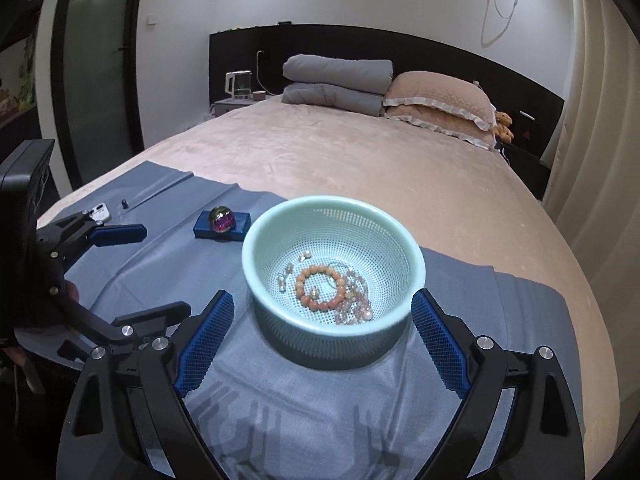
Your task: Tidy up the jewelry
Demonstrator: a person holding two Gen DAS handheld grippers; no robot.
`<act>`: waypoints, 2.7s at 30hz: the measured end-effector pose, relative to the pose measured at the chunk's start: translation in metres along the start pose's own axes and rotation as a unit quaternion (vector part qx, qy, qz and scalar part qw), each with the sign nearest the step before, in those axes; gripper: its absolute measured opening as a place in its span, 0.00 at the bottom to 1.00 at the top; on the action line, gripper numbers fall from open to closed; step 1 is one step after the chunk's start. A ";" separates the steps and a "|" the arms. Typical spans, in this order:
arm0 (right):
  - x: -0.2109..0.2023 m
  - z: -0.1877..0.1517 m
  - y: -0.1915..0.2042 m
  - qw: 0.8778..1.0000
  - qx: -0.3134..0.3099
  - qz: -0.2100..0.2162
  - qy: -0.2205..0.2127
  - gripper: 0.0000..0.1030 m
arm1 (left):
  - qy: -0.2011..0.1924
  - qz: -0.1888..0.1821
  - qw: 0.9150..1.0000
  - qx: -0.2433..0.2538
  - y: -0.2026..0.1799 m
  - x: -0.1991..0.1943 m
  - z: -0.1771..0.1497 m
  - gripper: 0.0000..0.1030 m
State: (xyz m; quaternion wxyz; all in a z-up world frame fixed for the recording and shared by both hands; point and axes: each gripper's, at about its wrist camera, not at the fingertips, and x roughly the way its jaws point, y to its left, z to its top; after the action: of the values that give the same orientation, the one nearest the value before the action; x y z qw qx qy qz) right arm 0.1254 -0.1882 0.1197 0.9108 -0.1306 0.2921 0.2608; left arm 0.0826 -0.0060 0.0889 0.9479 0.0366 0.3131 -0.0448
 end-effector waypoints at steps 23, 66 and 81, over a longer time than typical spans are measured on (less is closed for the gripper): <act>-0.030 -0.110 0.034 0.995 0.077 -0.048 -0.028 0.84 | -0.024 0.038 0.999 0.006 -0.019 -0.045 -0.084 0.94; -0.040 -0.112 0.036 0.997 0.063 -0.048 -0.001 0.85 | -0.016 0.028 0.999 -0.003 -0.013 -0.052 -0.078 0.94; -0.040 -0.115 0.030 0.997 0.062 -0.045 0.005 0.85 | -0.015 0.032 0.999 0.004 -0.016 -0.052 -0.075 0.94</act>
State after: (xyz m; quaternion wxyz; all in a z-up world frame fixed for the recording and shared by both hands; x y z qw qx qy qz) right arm 0.0280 -0.2243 0.0495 0.9265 -0.0880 0.3061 0.2005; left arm -0.0047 -0.0113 0.0596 0.9533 0.0493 0.2976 -0.0163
